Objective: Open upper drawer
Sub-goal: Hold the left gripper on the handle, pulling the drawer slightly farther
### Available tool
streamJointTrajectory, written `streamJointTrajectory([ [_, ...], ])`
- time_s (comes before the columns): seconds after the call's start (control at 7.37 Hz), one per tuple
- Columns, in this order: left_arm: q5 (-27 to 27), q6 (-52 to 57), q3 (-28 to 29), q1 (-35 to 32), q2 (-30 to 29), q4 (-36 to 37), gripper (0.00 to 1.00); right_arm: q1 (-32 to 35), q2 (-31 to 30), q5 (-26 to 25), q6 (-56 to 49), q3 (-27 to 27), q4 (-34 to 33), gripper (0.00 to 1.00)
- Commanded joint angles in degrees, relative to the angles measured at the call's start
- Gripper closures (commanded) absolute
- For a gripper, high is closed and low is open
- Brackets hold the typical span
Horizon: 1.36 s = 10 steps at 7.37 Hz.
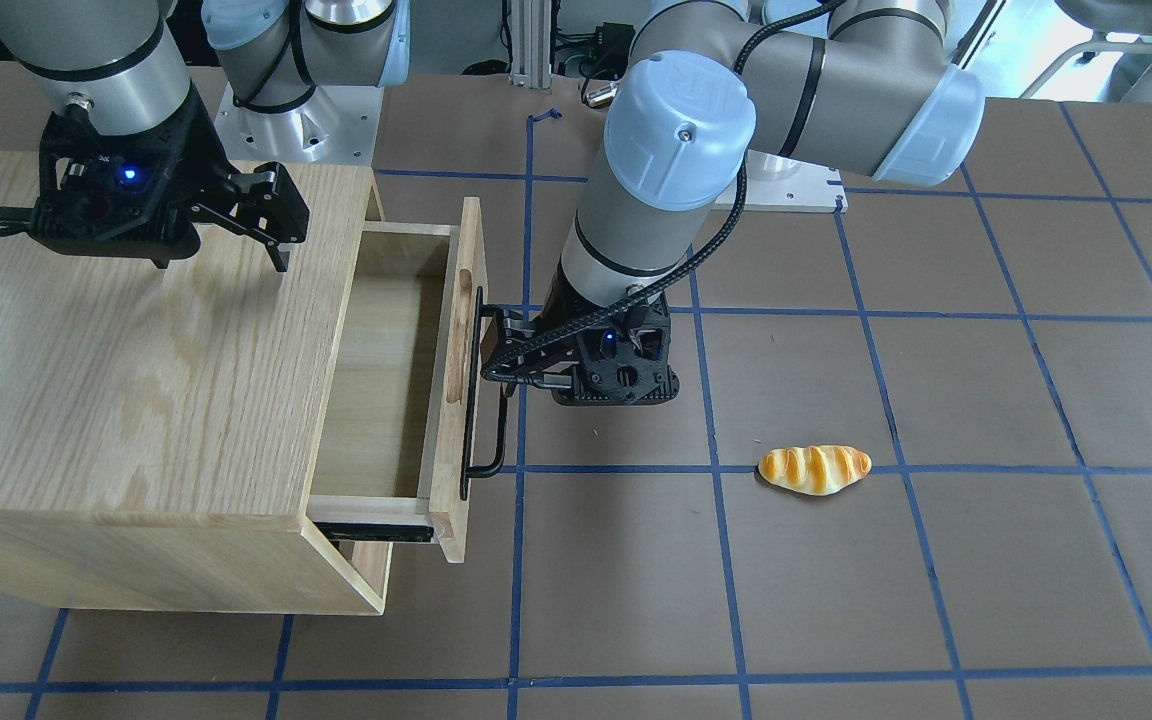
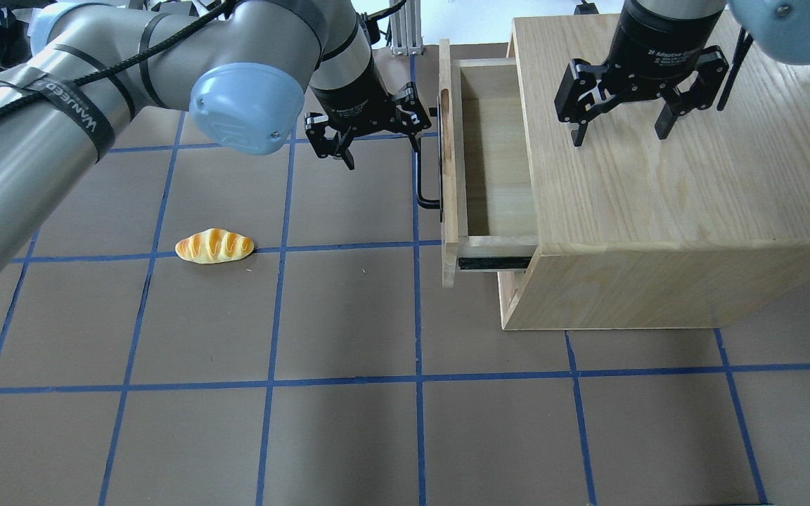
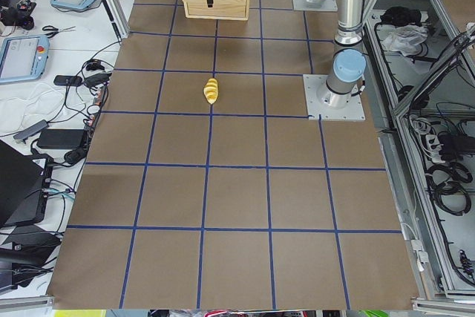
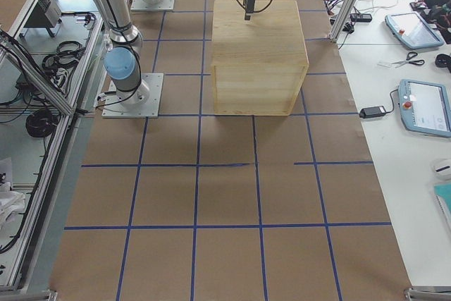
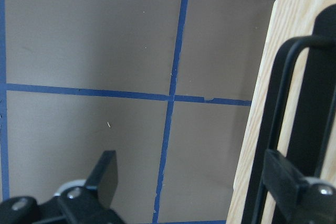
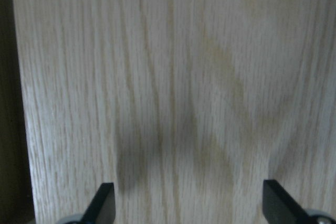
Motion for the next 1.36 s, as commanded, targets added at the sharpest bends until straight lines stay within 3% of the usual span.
streamJointTrajectory([
  [0.0,-0.25,-0.03,0.00,-0.21,-0.17,0.24,0.00,0.00,0.00,0.00,-0.05,-0.03,0.00,0.00],
  [1.22,-0.78,0.50,-0.08,-0.13,-1.49,0.77,0.00,-0.09,0.00,0.00,0.04,-0.03,0.00,0.00],
])
